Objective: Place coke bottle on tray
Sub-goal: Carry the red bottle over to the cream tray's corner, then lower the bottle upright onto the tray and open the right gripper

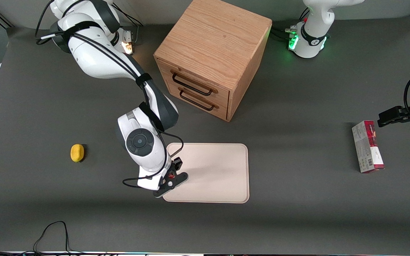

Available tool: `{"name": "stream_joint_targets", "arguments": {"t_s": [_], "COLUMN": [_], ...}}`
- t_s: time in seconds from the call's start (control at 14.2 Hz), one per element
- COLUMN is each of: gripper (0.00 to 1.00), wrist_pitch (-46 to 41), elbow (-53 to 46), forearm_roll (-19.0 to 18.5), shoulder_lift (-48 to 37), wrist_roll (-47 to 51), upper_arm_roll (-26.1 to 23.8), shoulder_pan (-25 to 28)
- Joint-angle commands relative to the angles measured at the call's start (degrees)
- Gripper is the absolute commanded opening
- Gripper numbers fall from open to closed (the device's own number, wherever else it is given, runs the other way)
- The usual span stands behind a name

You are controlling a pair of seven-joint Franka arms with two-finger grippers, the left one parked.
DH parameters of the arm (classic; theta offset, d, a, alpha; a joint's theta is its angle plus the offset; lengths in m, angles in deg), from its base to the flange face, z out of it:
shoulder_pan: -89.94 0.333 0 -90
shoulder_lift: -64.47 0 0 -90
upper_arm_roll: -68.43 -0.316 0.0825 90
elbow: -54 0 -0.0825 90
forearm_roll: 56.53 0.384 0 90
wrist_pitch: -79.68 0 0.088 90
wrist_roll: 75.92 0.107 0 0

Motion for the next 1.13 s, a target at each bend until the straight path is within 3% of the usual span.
{"name": "stream_joint_targets", "arguments": {"t_s": [0.0, 0.07, 0.14, 0.42, 1.06], "gripper": [0.25, 0.57, 1.00, 1.00, 1.00], "wrist_pitch": [1.3, 1.3, 1.3, -1.1, -21.4], "elbow": [-1.7, -1.7, -1.7, -1.7, -1.7], "forearm_roll": [-1.4, -1.4, -1.4, -1.0, -0.9], "shoulder_lift": [0.7, 0.9, 0.8, -2.1, -20.0], "wrist_roll": [0.0, 0.2, 0.4, 0.5, 1.1], "upper_arm_roll": [-0.2, -0.2, -0.3, -0.2, -0.3], "shoulder_pan": [-0.2, -0.4, -0.4, -0.4, -0.2]}}
